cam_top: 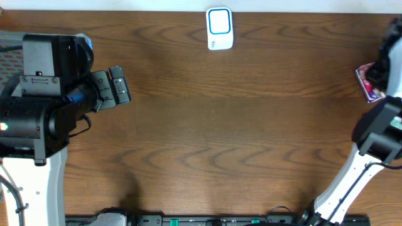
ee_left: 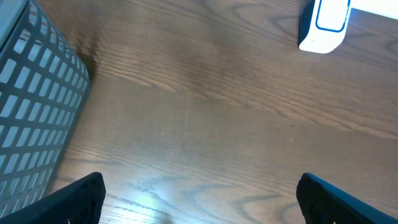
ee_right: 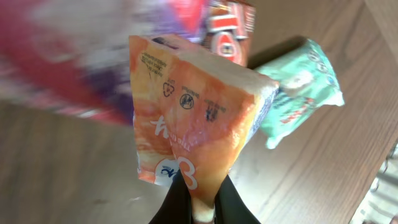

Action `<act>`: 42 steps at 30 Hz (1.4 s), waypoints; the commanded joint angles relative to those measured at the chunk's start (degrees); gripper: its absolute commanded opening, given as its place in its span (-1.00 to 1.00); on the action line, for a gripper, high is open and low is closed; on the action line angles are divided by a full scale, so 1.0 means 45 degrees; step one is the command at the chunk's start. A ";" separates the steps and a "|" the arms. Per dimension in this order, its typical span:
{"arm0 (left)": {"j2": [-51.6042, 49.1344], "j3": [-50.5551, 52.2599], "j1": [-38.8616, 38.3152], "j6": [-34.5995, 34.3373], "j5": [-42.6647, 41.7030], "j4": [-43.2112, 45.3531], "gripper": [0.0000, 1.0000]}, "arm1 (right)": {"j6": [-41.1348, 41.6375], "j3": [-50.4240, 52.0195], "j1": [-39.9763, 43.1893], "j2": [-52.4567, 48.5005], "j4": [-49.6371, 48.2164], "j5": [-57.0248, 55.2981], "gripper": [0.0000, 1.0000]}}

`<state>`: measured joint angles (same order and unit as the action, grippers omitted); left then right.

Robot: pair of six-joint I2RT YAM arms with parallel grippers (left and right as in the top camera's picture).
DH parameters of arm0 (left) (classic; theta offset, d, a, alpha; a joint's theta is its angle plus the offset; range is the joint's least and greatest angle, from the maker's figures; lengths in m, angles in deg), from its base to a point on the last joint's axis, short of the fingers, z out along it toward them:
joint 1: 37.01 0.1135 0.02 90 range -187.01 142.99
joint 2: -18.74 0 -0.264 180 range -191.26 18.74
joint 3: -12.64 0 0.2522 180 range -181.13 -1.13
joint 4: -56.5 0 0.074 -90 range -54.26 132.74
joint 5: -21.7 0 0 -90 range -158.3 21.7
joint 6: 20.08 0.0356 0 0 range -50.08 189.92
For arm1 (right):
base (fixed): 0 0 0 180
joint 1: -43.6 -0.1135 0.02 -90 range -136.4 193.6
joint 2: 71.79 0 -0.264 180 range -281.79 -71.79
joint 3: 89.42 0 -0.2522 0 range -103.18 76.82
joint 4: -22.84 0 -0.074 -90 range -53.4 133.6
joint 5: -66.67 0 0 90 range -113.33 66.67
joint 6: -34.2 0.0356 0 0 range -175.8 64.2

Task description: Scan the item barcode

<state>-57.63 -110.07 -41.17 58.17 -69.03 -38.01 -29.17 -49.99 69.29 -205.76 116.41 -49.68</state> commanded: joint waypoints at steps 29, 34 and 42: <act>0.0005 -0.0034 0.0053 0.0121 0.0073 -0.0005 0.96 | -0.1413 0.1248 0.1695 0.4177 -0.0680 0.6625 0.99; 0.0005 -0.0034 0.0053 0.0121 0.0073 -0.0005 0.96 | -0.2220 0.1258 0.1375 0.6368 0.0107 0.8709 0.99; 0.0005 -0.0034 0.0053 0.0121 0.0073 -0.0005 0.96 | -0.3419 0.3269 -0.1137 0.9748 0.1020 0.8485 0.99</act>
<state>-57.63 -110.07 -41.17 58.17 -69.03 -38.06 -40.03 -40.57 68.81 -166.13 121.26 -12.17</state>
